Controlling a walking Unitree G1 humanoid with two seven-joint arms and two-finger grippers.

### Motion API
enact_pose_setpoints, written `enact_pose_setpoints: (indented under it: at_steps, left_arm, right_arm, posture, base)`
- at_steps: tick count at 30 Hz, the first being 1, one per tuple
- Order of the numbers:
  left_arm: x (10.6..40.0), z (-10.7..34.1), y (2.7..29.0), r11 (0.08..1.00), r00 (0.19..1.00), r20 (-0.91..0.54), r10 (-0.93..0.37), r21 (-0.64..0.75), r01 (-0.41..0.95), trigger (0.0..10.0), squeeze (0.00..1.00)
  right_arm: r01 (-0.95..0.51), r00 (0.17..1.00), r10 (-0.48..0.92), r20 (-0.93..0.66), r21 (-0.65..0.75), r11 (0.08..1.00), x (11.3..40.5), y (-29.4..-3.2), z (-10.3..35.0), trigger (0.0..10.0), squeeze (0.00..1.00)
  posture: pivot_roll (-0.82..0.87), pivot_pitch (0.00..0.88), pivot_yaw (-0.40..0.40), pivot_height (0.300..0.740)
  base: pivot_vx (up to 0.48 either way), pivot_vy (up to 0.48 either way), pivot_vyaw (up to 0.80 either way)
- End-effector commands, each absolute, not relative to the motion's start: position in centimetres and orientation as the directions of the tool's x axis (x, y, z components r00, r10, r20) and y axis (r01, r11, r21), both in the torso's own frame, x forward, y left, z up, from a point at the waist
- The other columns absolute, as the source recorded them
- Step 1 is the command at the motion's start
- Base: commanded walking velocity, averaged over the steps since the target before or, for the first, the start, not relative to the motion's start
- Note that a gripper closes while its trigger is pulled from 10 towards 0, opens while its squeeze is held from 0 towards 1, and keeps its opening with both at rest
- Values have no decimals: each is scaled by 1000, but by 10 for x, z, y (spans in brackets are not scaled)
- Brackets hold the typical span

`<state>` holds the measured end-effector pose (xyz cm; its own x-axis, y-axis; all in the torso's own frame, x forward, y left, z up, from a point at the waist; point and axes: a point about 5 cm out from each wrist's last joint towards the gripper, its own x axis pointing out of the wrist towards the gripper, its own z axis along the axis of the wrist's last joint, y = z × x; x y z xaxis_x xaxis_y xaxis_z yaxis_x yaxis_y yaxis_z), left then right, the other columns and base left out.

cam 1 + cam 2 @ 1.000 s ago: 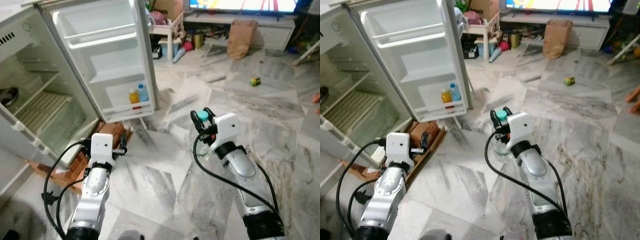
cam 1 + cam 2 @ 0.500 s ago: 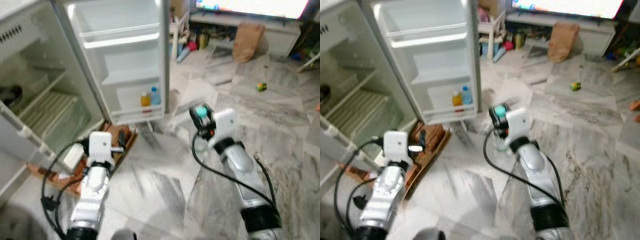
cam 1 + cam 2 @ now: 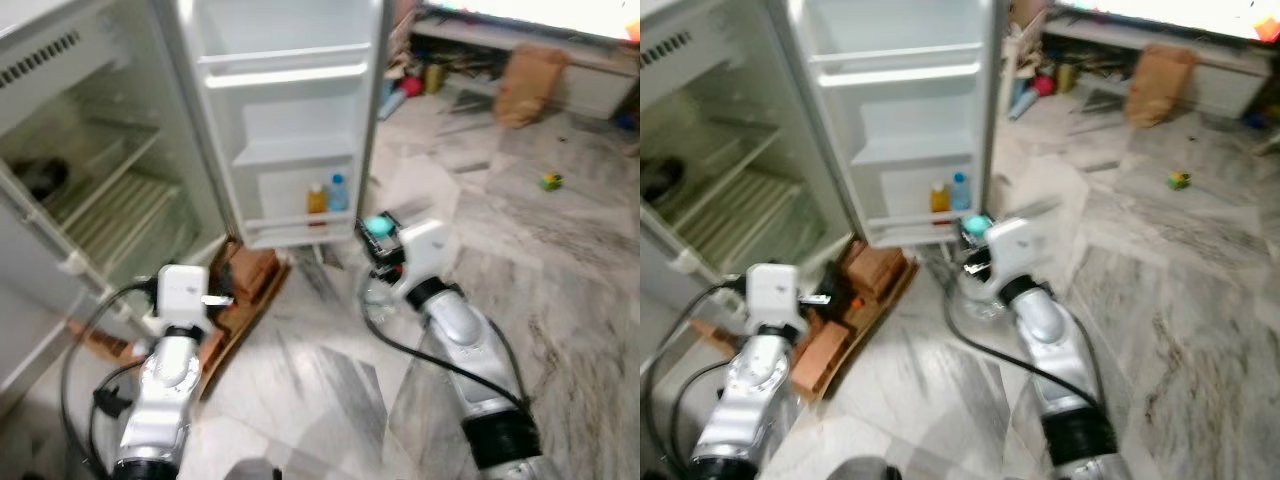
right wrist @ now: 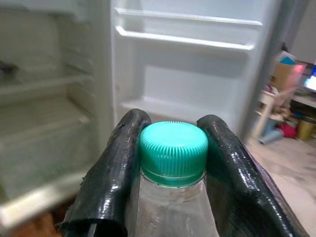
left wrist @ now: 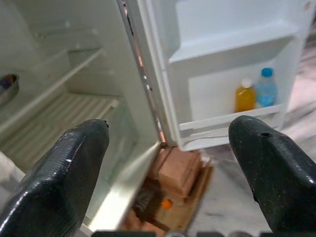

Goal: Restocking fridge

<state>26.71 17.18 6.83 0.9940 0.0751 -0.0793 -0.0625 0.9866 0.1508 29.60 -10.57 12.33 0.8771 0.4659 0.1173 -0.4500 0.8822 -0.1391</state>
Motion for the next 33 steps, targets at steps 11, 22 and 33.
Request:
enact_pose_setpoints:
  at_steps: [11,22,33]
  left_arm:
    - [274,73,156,990,998,-64,11,140,-2,10000,0]
    - [271,67,154,987,996,-88,26,158,-12,10000,0]
    - [272,69,151,989,996,-90,-3,147,16,10000,0]
  right_arm:
    - [-393,898,419,136,-179,902,296,-121,129,10000,0]
    - [-423,883,451,130,-197,884,297,-115,130,10000,0]
    - [-413,890,441,120,-201,888,297,-115,128,10000,0]
  posture:
    - [4,81,38,740]
    - [13,84,24,740]
    - [8,94,29,740]
  base:
    - [385,284,0]
    - [332,78,0]
    - [0,0,414]
